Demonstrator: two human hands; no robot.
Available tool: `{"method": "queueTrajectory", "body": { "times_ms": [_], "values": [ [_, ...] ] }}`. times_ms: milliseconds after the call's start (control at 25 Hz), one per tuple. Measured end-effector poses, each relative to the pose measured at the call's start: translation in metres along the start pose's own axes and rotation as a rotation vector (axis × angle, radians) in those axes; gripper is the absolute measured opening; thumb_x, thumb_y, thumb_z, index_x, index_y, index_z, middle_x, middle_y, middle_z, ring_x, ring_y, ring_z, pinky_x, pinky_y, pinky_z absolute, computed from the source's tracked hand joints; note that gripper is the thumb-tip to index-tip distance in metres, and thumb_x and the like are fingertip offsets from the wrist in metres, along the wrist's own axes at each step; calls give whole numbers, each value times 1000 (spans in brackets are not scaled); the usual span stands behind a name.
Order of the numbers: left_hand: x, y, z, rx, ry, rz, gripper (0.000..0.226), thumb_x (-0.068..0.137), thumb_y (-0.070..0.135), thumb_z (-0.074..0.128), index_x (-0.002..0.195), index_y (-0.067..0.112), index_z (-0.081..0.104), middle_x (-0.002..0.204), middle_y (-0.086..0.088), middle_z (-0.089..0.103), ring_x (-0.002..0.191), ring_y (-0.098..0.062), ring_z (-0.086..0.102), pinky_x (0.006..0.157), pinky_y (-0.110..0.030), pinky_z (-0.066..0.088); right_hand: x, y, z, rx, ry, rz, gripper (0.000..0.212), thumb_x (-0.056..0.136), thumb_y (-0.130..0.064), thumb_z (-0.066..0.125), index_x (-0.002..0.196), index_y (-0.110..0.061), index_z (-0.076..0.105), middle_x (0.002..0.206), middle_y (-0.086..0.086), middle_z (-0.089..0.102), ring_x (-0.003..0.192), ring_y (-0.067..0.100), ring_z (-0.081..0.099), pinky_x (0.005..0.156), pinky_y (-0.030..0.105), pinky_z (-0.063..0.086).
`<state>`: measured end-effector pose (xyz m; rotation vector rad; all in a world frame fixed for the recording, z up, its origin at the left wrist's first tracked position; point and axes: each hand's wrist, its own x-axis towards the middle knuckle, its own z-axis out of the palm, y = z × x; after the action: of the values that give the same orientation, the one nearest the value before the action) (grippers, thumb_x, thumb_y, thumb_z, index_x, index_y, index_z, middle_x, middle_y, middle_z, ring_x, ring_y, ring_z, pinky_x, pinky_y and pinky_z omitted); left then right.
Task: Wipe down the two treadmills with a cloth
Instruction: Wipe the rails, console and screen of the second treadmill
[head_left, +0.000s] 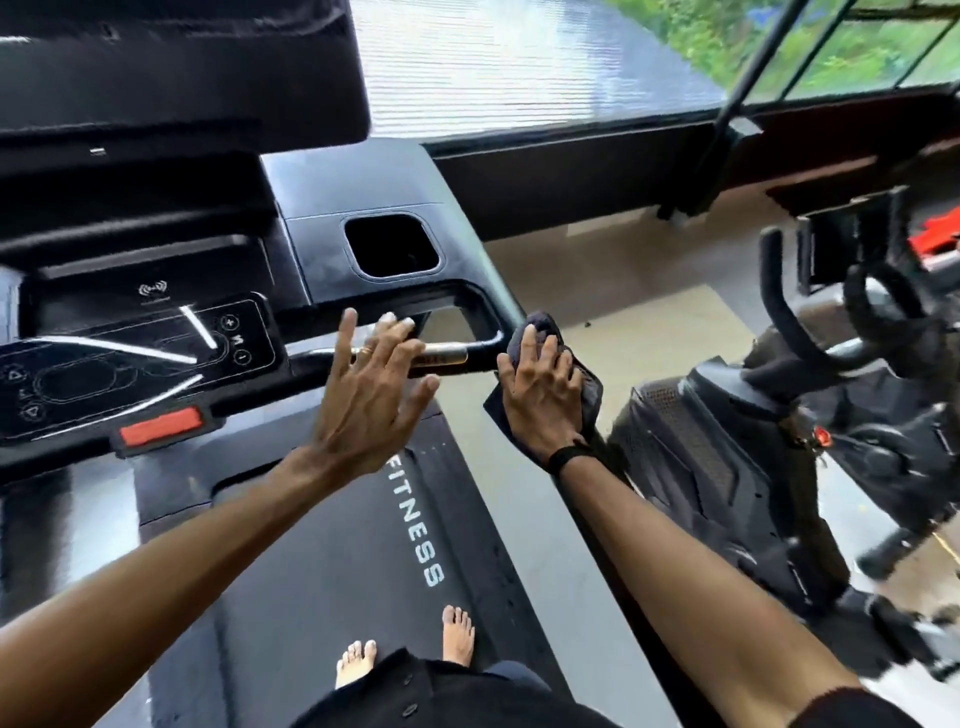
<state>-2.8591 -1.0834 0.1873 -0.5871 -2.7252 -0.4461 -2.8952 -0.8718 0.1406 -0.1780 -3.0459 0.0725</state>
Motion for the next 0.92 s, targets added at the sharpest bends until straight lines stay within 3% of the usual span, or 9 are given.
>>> {"method": "queueTrajectory", "body": {
  "times_ms": [160,280,360,440,520,640,720,800,920],
  "values": [
    [-6,-28,-28,132,76,-180,56,100,47,35,128,3,56,143,-16,51,143,-31,37,123,-54,-1,28,-21,1,123,88,-254,64,99,-46,18,145,-13,48,147,26,45,133,51,42,112,60,32],
    [-19,-54,-49,261,8,-233,71,89,56,43,134,1,50,150,-19,42,147,-31,29,123,-51,-6,26,-54,0,370,98,-508,59,100,-44,25,144,-15,52,148,16,49,140,42,38,118,53,22],
    [-26,-67,-61,334,-40,-240,91,78,66,50,140,0,42,156,-21,32,150,-33,20,123,-50,-7,21,-73,-11,475,-7,-657,66,98,-54,33,151,-14,41,149,10,49,142,31,38,120,46,22],
    [-32,-81,-73,408,-109,-295,115,65,74,62,147,-1,30,158,-22,26,151,-35,17,122,-51,-10,28,-67,-21,489,-163,-814,91,85,-68,53,156,-16,27,154,6,42,144,23,34,119,40,24],
    [-33,-95,-80,464,-169,-377,135,50,76,77,147,-2,25,151,-22,33,146,-38,27,120,-54,-13,51,-43,-26,327,-240,-881,109,66,-76,68,153,-23,29,151,3,44,138,22,42,111,37,35],
    [-29,-106,-82,511,-199,-406,138,35,80,80,136,-2,35,127,-19,49,121,-38,49,119,-55,9,64,-35,-32,119,-207,-773,83,59,-73,76,123,-27,49,114,-1,66,102,26,64,81,36,46],
    [-23,-107,-82,543,-239,-388,137,32,85,77,132,0,38,122,-15,52,112,-34,52,110,-49,30,54,-73,-34,152,-160,-795,73,60,-69,76,111,-24,51,105,-1,67,92,27,66,73,37,45],
    [-20,-106,-83,548,-245,-379,137,31,87,73,132,0,38,122,-13,54,111,-32,53,105,-46,36,37,-127,-39,228,-142,-878,73,59,-66,76,112,-23,50,105,0,67,90,29,66,71,38,44],
    [-20,-105,-82,540,-205,-373,135,37,89,68,133,-1,39,123,-14,55,110,-31,54,104,-46,39,35,-180,-57,236,-338,-926,63,54,-61,79,96,-22,54,89,0,69,80,28,66,66,36,49]
  ]
}}
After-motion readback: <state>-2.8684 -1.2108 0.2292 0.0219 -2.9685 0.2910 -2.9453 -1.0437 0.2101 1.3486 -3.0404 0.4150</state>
